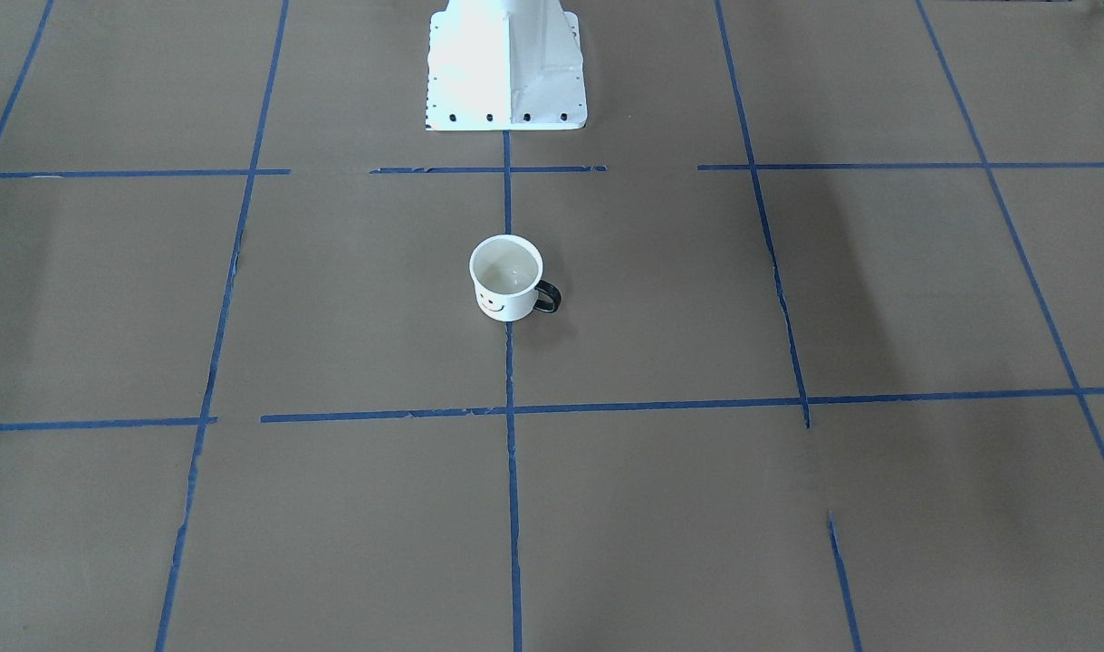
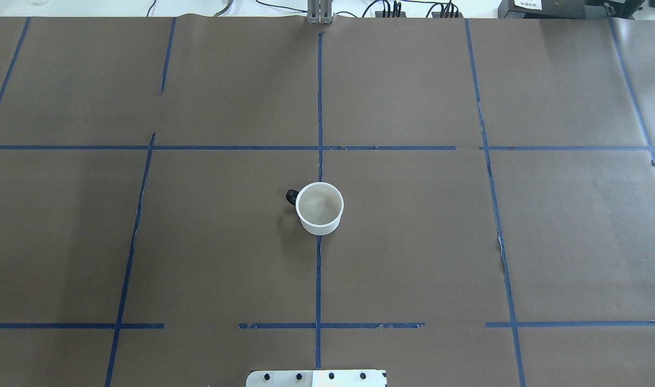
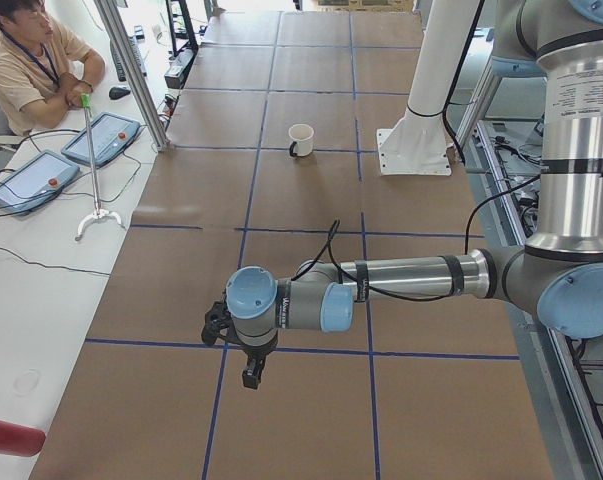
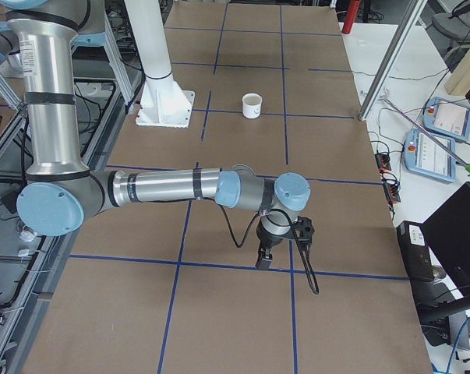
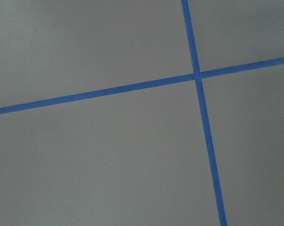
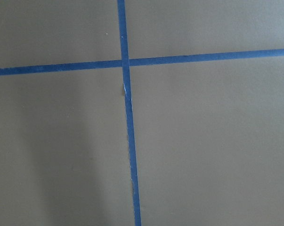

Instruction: Flip mug

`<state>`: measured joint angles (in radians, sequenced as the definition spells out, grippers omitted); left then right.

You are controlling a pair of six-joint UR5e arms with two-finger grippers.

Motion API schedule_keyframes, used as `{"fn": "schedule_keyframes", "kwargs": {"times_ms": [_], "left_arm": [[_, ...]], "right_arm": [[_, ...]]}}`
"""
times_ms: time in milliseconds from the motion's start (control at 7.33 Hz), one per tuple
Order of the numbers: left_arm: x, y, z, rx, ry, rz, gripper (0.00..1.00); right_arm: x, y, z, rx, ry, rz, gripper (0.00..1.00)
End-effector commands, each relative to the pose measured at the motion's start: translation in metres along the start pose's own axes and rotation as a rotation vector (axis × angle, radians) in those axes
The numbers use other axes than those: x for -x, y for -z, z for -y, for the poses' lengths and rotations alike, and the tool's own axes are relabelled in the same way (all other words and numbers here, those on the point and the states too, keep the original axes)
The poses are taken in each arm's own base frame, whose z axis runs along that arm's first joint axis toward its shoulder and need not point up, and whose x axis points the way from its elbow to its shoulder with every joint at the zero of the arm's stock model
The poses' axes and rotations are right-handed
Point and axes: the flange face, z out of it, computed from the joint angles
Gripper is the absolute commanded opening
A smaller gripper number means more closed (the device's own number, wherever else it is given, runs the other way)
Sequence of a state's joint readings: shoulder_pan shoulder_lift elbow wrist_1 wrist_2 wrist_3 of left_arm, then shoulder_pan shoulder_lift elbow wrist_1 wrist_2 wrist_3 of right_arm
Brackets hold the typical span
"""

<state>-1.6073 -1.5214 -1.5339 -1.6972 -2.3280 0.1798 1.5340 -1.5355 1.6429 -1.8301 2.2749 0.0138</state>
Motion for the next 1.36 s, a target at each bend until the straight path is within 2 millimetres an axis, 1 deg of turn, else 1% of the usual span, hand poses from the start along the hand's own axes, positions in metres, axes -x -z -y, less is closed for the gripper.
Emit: {"fn": "schedule_keyframes", "kwargs": {"times_ms": [0, 1227], "left_arm": [[0.0027, -0.0034, -0.004, 0.003, 0.001, -0.001, 1.0], [-0.0037, 0.0043, 0.0006, -0.013, -0.013, 0.003, 1.0]], "right_arm": [[0.0, 0.0, 0.0, 0.0, 0.0, 0.0, 1.0], [0.0, 0.0, 0.0, 0.0, 0.0, 0.0, 1.0]]}}
